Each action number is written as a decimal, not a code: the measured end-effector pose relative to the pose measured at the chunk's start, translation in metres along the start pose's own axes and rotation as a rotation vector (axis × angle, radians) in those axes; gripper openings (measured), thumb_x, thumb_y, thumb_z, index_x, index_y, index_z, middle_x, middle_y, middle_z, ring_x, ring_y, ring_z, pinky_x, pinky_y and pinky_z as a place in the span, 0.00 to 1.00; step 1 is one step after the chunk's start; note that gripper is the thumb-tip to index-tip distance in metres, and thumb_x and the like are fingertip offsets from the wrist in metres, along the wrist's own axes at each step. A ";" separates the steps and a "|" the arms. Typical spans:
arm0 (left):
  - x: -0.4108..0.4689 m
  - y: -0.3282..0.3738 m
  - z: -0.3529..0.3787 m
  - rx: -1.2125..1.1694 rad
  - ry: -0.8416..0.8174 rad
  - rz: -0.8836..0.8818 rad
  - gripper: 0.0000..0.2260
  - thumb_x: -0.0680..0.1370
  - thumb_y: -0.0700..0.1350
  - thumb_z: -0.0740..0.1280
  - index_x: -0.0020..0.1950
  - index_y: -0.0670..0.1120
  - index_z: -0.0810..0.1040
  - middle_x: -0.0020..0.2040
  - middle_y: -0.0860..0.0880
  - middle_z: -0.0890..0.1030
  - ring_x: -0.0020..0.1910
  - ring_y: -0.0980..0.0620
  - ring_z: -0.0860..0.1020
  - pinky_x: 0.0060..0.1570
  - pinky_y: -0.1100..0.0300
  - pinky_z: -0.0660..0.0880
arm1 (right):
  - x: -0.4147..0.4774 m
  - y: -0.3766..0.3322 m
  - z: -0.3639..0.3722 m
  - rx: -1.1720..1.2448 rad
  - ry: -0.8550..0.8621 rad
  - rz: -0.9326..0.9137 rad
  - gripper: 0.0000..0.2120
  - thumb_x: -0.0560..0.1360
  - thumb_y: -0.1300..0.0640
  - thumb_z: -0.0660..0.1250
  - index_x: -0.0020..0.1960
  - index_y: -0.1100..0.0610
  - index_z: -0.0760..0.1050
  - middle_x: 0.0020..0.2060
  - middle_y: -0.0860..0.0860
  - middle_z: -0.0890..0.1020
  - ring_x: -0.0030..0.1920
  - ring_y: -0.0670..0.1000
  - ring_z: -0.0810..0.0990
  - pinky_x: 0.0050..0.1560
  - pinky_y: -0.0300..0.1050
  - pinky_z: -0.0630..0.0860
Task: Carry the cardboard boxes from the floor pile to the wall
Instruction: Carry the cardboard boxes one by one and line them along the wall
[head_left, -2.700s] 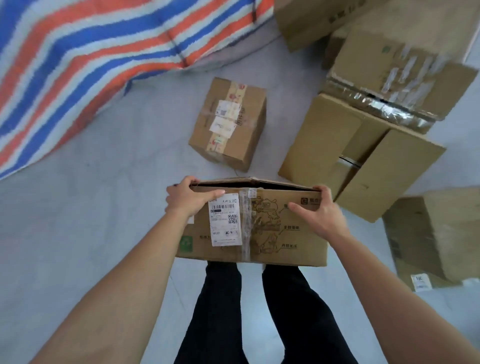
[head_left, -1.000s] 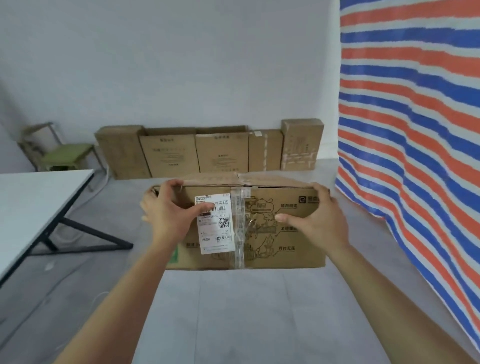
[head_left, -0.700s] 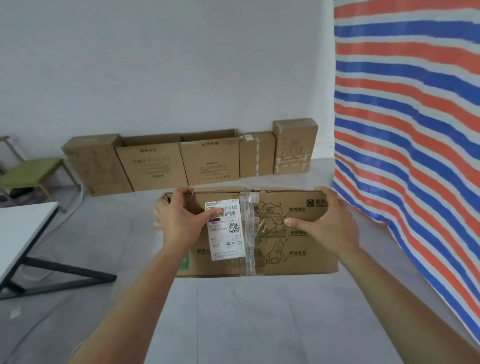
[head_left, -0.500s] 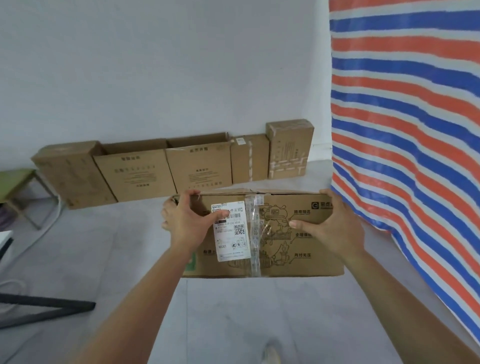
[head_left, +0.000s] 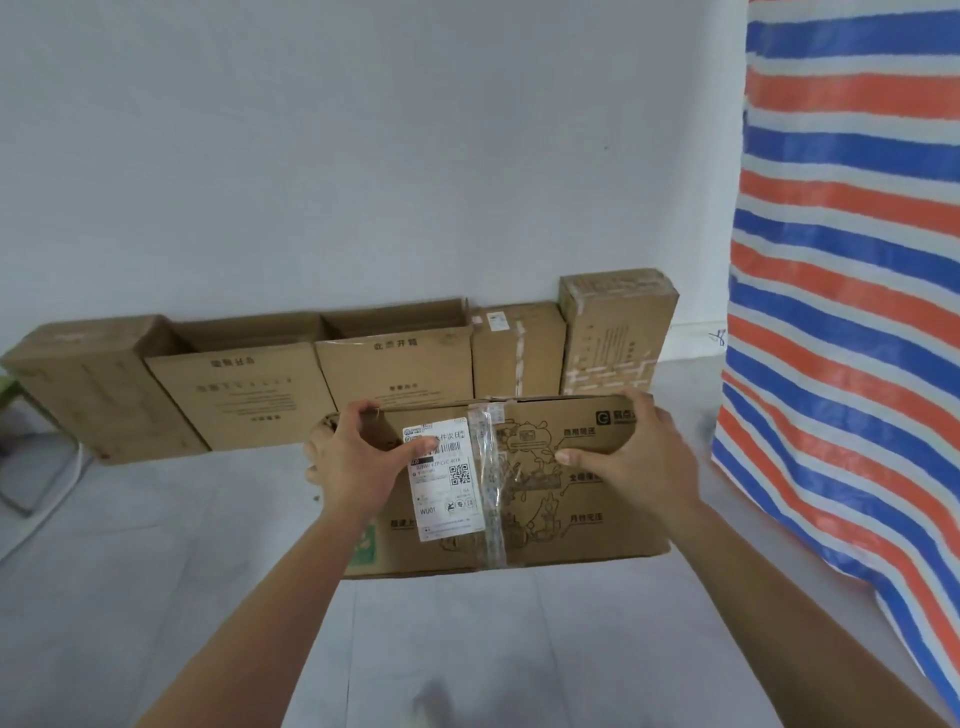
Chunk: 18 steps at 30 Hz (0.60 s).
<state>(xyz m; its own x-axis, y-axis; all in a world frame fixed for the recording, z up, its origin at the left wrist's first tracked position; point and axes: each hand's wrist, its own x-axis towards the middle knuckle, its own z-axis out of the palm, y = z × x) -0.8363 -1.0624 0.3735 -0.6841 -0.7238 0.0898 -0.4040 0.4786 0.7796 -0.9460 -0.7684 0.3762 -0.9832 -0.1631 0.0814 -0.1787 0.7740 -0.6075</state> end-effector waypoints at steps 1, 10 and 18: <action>0.027 -0.003 0.012 -0.007 -0.002 -0.008 0.38 0.55 0.68 0.79 0.61 0.62 0.70 0.62 0.46 0.70 0.64 0.42 0.67 0.65 0.38 0.68 | 0.028 -0.005 0.010 -0.003 -0.012 0.001 0.57 0.51 0.19 0.71 0.73 0.41 0.57 0.66 0.51 0.73 0.63 0.55 0.76 0.60 0.58 0.77; 0.274 0.019 0.135 -0.020 -0.144 -0.030 0.38 0.56 0.69 0.78 0.61 0.61 0.69 0.60 0.46 0.70 0.62 0.43 0.68 0.63 0.42 0.70 | 0.281 -0.022 0.095 -0.009 -0.062 0.112 0.57 0.46 0.17 0.70 0.70 0.38 0.60 0.62 0.48 0.76 0.61 0.53 0.78 0.60 0.59 0.78; 0.417 0.075 0.304 -0.017 -0.341 -0.065 0.38 0.58 0.66 0.79 0.62 0.59 0.69 0.56 0.51 0.70 0.57 0.48 0.72 0.56 0.50 0.75 | 0.470 0.056 0.122 -0.037 -0.085 0.240 0.54 0.50 0.20 0.72 0.69 0.39 0.59 0.63 0.51 0.75 0.61 0.54 0.77 0.58 0.59 0.78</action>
<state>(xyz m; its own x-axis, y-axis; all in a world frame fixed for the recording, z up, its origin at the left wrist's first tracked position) -1.3365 -1.1775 0.2811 -0.8220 -0.5432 -0.1709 -0.4454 0.4263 0.7873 -1.4136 -0.8764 0.2843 -0.9914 -0.0217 -0.1290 0.0566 0.8180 -0.5724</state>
